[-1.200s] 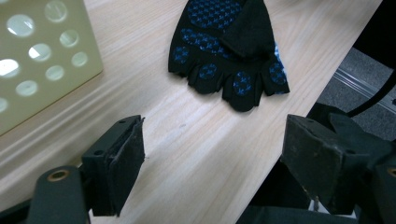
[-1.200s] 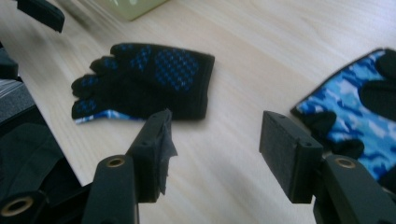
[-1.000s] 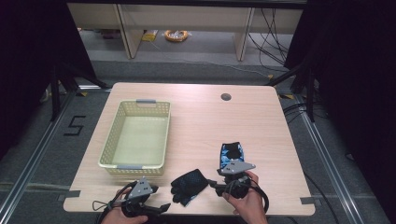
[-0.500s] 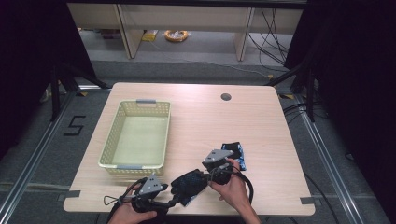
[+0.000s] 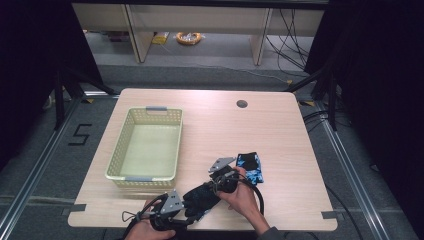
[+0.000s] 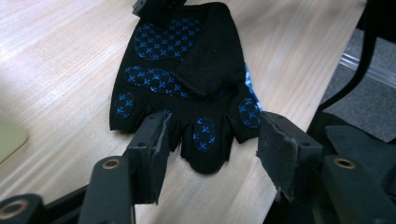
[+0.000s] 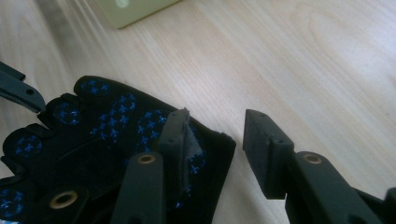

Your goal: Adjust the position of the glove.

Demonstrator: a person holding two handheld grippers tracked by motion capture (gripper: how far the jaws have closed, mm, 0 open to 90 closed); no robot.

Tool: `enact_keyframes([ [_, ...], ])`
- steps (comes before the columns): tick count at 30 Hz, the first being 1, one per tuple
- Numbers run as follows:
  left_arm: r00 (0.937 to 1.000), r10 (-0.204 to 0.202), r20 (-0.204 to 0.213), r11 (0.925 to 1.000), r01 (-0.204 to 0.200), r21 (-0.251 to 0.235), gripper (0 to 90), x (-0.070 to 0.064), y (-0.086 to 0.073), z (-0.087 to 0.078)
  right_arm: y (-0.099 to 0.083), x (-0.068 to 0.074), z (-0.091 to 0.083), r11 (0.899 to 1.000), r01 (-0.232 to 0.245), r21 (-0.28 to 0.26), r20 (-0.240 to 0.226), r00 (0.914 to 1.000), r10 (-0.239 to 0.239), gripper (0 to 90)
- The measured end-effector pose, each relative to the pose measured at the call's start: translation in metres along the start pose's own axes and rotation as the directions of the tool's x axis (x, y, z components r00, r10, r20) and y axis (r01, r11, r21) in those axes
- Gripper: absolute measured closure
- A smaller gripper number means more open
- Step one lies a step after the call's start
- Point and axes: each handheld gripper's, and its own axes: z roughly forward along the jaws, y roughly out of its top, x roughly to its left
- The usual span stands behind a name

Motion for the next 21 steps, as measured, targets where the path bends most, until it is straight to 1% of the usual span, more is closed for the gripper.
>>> enact_keyframes([
  [1, 0.9999, -0.009, -0.011, 0.9999, 0.009, 0.008, 48.9, 0.0, -0.001, 0.001, -0.001, 0.001, 0.0, 1.0, -0.016, 0.001, 0.003, 0.9999, 0.016, 65.1],
  [2, 0.9999, -0.008, -0.011, 0.9999, 0.008, 0.007, 56.4, -0.002, -0.002, 0.002, -0.002, 0.001, -0.001, 1.0, -0.025, 0.006, -0.004, 0.9997, 0.025, 68.2],
  [3, 0.9999, -0.008, -0.011, 0.9999, 0.008, 0.007, 59.7, -0.002, -0.002, 0.002, -0.002, 0.001, -0.001, 1.0, -0.025, 0.006, -0.004, 0.9997, 0.025, 68.2],
  [4, 0.9996, 0.004, -0.029, 1.0, -0.003, 0.003, 62.2, -0.003, -0.002, 0.002, -0.004, 0.002, 0.0, 0.997, -0.075, -0.006, -0.003, 0.9972, 0.075, 72.1],
  [5, 0.9996, 0.004, -0.029, 1.0, -0.003, 0.003, 64.7, -0.003, -0.002, 0.002, -0.004, 0.002, 0.0, 0.997, -0.075, -0.006, -0.003, 0.9972, 0.075, 72.1],
  [6, 0.9993, 0.021, -0.03, 0.9997, -0.021, 0.011, 68.4, -0.003, -0.002, 0.002, -0.007, 0.001, 0.0, 0.997, -0.07, -0.02, -0.009, 0.9975, 0.07, 75.8],
  [7, 0.9993, 0.021, -0.03, 0.9997, -0.021, 0.011, 72.2, -0.003, -0.002, 0.002, -0.006, 0.001, -0.003, 0.996, -0.088, 0.0, -0.028, 0.9957, 0.088, 81.3],
  [8, 0.9993, 0.022, -0.029, 0.9996, -0.022, 0.016, 76.3, -0.002, -0.002, 0.001, -0.007, 0.0, -0.002, 0.997, -0.08, -0.018, -0.009, 0.9968, 0.08, 83.9],
  [9, 0.9993, 0.022, -0.029, 0.9996, -0.022, 0.016, 78.8, -0.002, -0.002, 0.001, -0.009, -0.002, -0.003, 0.998, -0.062, -0.02, -0.01, 0.998, 0.062, 86.1],
  [10, 0.9989, 0.033, -0.033, 0.9993, -0.033, 0.017, 79.8, -0.001, -0.002, 0.0, -0.01, 0.002, -0.002, 0.995, -0.1, -0.026, -0.01, 0.995, 0.1, 86.7],
  [11, 0.9989, 0.033, -0.033, 0.9993, -0.033, 0.017, 80.8, -0.001, -0.002, 0.0, -0.01, 0.002, -0.002, 0.995, -0.1, -0.026, -0.01, 0.995, 0.1, 86.7],
  [12, 0.9992, 0.031, -0.025, 0.9994, -0.031, 0.013, 81.7, -0.001, -0.001, 0.0, -0.009, 0.0, -0.004, 0.998, -0.063, -0.017, -0.021, 0.9978, 0.063, 87.1],
  [13, 0.9992, 0.031, -0.025, 0.9994, -0.031, 0.013, 82.7, -0.001, -0.001, 0.0, -0.009, 0.0, -0.004, 0.998, -0.063, -0.017, -0.021, 0.9978, 0.063, 87.1],
  [14, 0.9996, 0.019, -0.023, 0.9996, -0.018, 0.021, 82.7, 0.001, -0.002, 0.0, -0.009, 0.0, -0.005, 0.997, -0.071, -0.018, -0.025, 0.9972, 0.071, 87.2],
  [15, 0.9999, 0.004, -0.009, 0.9999, -0.004, 0.01, 83.2, 0.001, -0.001, 0.0, -0.01, -0.001, -0.005, 0.998, -0.049, -0.032, -0.027, 0.9985, 0.049, 87.3],
  [16, 0.9999, 0.008, -0.01, 1.0, -0.008, 0.005, 83.6, 0.003, 0.0, -0.003, -0.01, 0.0, -0.01, 0.996, -0.086, -0.031, -0.035, 0.9958, 0.085, 87.4],
  [17, 0.9999, 0.008, -0.01, 1.0, -0.008, 0.005, 83.7, 0.003, 0.0, -0.003, -0.01, 0.0, -0.01, 0.996, -0.086, -0.031, -0.035, 0.9958, 0.085, 87.4],
  [18, 0.9999, 0.012, -0.007, 0.9999, -0.012, -0.004, 83.8, 0.004, 0.003, -0.006, -0.012, 0.001, -0.017, 0.992, -0.106, -0.075, -0.027, 0.9942, 0.104, 87.5],
  [19, 0.999, 0.039, -0.024, 0.9992, -0.039, 0.0, 83.8, 0.006, 0.005, -0.007, -0.013, 0.0, -0.021, 0.99, -0.093, -0.103, -0.024, 0.9956, 0.09, 87.5],
  [20, 0.9991, 0.031, -0.029, 0.9995, -0.031, -0.009, 83.8, 0.006, 0.007, -0.007, -0.014, 0.0, -0.027, 0.987, -0.12, -0.108, -0.031, 0.9926, 0.118, 87.5],
  [21, 0.9991, 0.031, -0.029, 0.9995, -0.031, -0.009, 83.7, 0.006, 0.007, -0.007, -0.014, 0.0, -0.027, 0.987, -0.12, -0.108, -0.031, 0.9926, 0.118, 87.5],
])
